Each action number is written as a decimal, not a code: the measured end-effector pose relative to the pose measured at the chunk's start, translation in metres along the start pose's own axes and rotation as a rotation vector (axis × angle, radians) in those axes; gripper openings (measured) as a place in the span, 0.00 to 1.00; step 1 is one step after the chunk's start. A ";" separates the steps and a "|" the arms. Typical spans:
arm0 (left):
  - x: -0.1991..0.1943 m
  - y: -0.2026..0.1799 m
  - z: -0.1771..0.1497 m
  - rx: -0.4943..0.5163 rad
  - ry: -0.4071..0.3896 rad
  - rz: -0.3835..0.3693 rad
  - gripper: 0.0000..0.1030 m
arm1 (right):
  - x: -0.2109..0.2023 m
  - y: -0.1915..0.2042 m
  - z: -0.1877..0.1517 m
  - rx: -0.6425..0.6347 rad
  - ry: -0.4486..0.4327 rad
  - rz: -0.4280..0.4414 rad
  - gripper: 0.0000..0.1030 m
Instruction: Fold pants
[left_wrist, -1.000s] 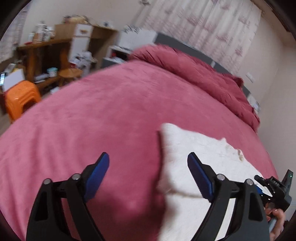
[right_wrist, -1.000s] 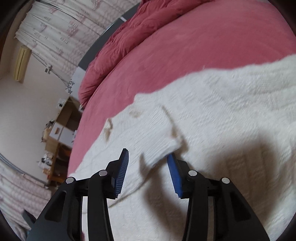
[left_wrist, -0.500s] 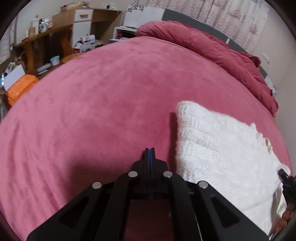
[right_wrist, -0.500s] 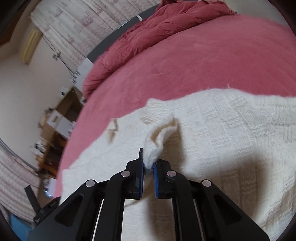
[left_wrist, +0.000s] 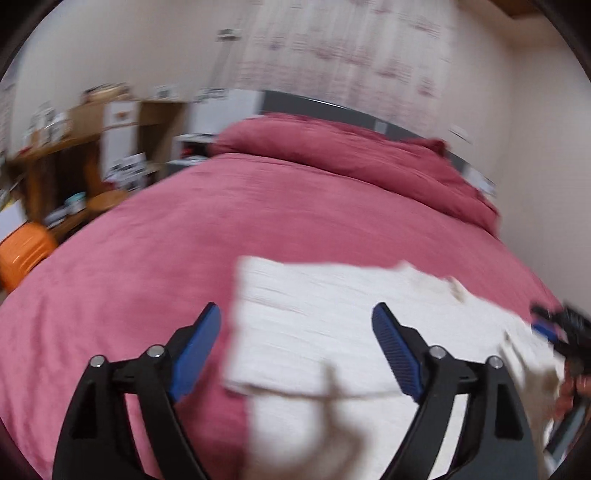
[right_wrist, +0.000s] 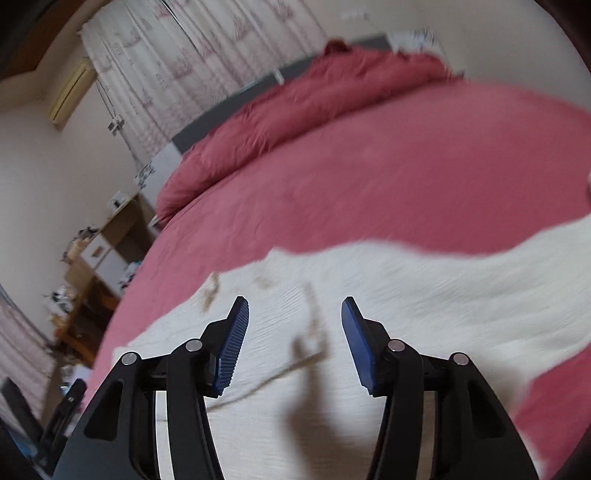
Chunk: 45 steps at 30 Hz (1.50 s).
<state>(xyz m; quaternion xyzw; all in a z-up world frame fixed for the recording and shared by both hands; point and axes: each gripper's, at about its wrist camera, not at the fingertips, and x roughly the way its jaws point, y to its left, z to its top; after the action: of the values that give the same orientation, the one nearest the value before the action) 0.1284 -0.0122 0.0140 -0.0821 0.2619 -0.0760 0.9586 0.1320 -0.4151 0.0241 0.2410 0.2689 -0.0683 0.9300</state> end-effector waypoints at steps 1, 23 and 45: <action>0.001 -0.010 -0.005 0.041 0.001 -0.014 0.85 | -0.008 -0.012 0.003 0.010 -0.023 -0.033 0.50; 0.048 -0.025 -0.035 0.111 0.170 -0.015 0.94 | -0.091 -0.354 0.013 0.751 -0.207 -0.229 0.50; 0.053 -0.027 -0.035 0.110 0.179 -0.026 0.96 | -0.115 -0.180 0.089 0.400 -0.402 0.002 0.04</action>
<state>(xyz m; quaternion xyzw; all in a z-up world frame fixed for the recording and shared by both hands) 0.1526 -0.0523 -0.0369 -0.0255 0.3407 -0.1096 0.9334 0.0304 -0.6161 0.0774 0.4017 0.0600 -0.1658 0.8987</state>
